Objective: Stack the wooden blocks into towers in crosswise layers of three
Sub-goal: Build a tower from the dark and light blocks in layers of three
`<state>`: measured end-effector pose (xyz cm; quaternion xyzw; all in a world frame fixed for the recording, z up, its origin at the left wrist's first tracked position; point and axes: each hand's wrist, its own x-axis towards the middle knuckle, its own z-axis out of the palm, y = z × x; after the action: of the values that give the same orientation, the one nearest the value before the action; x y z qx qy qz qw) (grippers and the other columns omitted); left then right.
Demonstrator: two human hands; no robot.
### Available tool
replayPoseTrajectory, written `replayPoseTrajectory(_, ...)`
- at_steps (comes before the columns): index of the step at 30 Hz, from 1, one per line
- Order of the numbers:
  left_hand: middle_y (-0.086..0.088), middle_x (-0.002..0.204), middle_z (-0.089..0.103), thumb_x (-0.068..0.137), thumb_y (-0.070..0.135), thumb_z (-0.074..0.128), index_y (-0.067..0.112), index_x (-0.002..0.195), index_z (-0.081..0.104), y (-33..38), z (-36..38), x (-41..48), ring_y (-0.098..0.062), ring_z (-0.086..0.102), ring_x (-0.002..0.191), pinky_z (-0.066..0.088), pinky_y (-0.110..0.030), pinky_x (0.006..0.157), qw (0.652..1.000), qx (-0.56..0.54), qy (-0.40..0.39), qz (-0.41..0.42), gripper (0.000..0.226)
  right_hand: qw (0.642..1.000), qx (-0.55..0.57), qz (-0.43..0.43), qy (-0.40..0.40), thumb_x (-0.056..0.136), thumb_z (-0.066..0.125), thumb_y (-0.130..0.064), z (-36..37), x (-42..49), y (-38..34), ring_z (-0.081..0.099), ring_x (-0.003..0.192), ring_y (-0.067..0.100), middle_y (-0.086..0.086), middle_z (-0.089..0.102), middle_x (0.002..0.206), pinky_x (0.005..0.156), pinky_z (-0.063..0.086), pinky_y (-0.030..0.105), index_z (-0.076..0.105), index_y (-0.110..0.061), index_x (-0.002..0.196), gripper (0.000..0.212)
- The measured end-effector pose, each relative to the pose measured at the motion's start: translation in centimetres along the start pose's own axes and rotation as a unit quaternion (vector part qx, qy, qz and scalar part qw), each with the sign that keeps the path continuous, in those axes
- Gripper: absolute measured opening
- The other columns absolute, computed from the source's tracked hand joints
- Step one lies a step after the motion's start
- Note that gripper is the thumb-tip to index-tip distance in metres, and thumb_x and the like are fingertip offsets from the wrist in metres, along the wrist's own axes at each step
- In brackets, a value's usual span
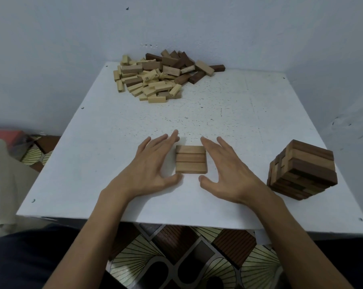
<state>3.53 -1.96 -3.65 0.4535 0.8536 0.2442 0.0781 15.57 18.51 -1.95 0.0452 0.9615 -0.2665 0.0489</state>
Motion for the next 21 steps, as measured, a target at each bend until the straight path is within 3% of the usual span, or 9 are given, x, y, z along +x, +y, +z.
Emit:
replayPoseTrajectory(5, 0.013, 0.146, 0.046, 0.078, 0.061, 0.053, 0.027, 0.158, 0.011, -0.3, 0.1, 0.6, -0.006, 0.031, 0.142, 0.007, -0.036, 0.122, 0.999, -0.023, 0.012, 0.022, 0.097, 1.0, 0.019, -0.011, 0.014, 0.092, 0.059, -0.038, 0.3, 0.1, 0.3, -0.002, 0.15, 0.005, -0.015, 0.016, 0.162, 0.117, 0.011, 0.026, 0.008, -0.031, 0.158, 0.083)
replayPoseTrajectory(9, 0.014, 0.137, 0.052, 0.078, 0.064, 0.055, 0.025, 0.158, 0.018, -0.2, 0.5, 0.5, -0.006, 0.041, 0.132, 0.015, -0.042, 0.121, 0.999, -0.023, 0.036, 0.014, 0.096, 0.997, 0.018, -0.028, 0.075, 0.087, 0.052, -0.042, 1.0, 0.4, 0.7, 0.022, 0.145, 0.015, -0.005, 0.036, 0.154, 0.117, 0.024, 0.031, 0.029, -0.023, 0.154, 0.073)
replayPoseTrajectory(12, 0.014, 0.131, 0.051, 0.072, 0.078, 0.053, 0.028, 0.157, 0.019, 0.7, 0.6, 0.1, -0.006, 0.04, 0.128, 0.015, -0.043, 0.121, 0.999, -0.005, 0.033, -0.024, 0.104, 0.987, 0.012, -0.042, 0.153, 0.087, 0.057, -0.028, 1.8, 0.7, 1.4, 0.039, 0.131, 0.02, 0.003, 0.049, 0.141, 0.105, 0.04, 0.034, 0.049, -0.018, 0.142, 0.056)
replayPoseTrajectory(16, 0.017, 0.124, 0.05, 0.059, 0.094, 0.044, 0.034, 0.156, 0.015, 1.9, 0.5, -1.0, -0.008, 0.037, 0.127, 0.01, -0.042, 0.122, 0.997, 0.033, 0.008, -0.069, 0.118, 0.971, -0.024, -0.054, 0.23, 0.087, 0.057, -0.004, 2.5, 0.4, 0.9, 0.047, 0.117, 0.024, 0.007, 0.051, 0.131, 0.084, 0.042, 0.028, 0.059, -0.017, 0.124, 0.04)
replayPoseTrajectory(18, 0.019, 0.113, 0.051, 0.059, 0.093, 0.042, 0.035, 0.155, 0.021, 2.0, 0.2, -1.2, -0.009, 0.04, 0.123, 0.013, -0.04, 0.12, 0.996, 0.045, 0.012, -0.074, 0.114, 0.972, -0.009, -0.062, 0.226, 0.086, 0.05, -0.009, 2.4, -0.2, 0.5, 0.045, 0.119, 0.019, 0.002, 0.049, 0.133, 0.082, 0.041, 0.026, 0.057, -0.02, 0.126, 0.042)
replayPoseTrajectory(21, 0.015, 0.118, 0.05, 0.066, 0.081, 0.05, 0.034, 0.151, 0.032, 1.5, -0.8, -0.8, -0.011, 0.041, 0.118, 0.024, -0.038, 0.114, 0.997, 0.011, 0.024, -0.069, 0.099, 0.983, 0.0, -0.077, 0.168, 0.084, 0.057, -0.039, 2.1, -1.1, 0.4, 0.038, 0.131, 0.014, -0.004, 0.044, 0.143, 0.099, 0.039, 0.029, 0.049, -0.027, 0.135, 0.053)
